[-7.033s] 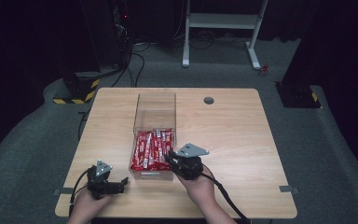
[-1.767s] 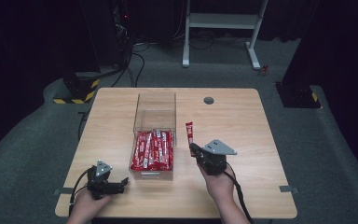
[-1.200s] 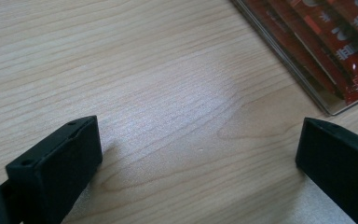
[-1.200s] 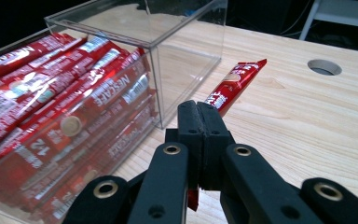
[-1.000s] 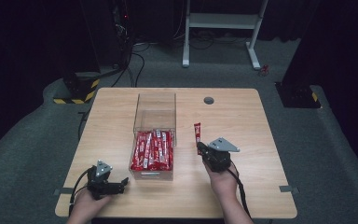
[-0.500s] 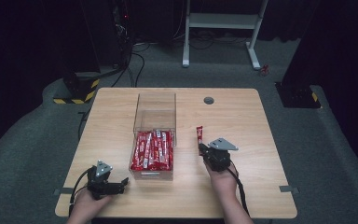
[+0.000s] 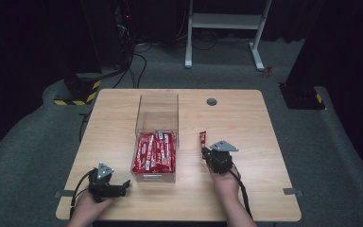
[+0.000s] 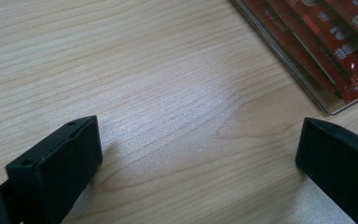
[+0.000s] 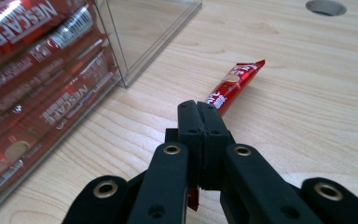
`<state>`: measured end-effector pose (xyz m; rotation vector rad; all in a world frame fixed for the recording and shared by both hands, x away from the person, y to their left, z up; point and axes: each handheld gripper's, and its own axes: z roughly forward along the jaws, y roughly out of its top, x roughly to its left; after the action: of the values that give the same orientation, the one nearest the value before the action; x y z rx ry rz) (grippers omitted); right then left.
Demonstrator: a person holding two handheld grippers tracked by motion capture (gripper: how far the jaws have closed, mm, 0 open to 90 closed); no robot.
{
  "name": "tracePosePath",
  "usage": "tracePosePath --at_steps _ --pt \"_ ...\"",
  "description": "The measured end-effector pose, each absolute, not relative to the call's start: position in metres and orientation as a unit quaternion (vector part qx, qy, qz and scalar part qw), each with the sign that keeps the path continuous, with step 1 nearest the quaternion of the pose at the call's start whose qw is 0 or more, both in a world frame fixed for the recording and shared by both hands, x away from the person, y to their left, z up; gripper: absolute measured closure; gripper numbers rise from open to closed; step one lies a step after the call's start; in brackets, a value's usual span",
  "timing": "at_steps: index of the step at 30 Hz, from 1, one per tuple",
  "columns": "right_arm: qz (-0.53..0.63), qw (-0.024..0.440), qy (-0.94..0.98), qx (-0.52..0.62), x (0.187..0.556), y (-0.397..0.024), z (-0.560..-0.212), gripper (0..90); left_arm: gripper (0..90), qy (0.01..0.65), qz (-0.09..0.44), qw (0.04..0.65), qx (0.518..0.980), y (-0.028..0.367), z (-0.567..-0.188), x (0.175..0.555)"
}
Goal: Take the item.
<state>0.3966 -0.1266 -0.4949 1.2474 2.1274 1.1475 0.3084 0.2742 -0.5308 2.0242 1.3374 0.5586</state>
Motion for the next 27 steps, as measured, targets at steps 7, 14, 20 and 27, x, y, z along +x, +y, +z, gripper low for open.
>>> tracePosePath --at_steps 7,14,20,27 --pt "0.403 0.205 0.769 0.452 0.399 -0.125 -0.502 89.8 0.6 0.508 0.213 0.320 0.771 0.274 -0.531 0.308" --pt "0.393 0.204 0.774 0.453 0.401 -0.123 -0.508 89.5 0.6 0.508 0.213 0.320 0.771 0.274 -0.531 0.308" --pt "0.382 0.200 0.779 0.454 0.401 -0.120 -0.512 89.0 0.6 0.508 0.213 0.320 0.771 0.274 -0.531 0.308" --pt "0.376 0.196 0.782 0.457 0.402 -0.120 -0.516 88.3 0.6 0.508 0.212 0.320 0.771 0.274 -0.531 0.308"
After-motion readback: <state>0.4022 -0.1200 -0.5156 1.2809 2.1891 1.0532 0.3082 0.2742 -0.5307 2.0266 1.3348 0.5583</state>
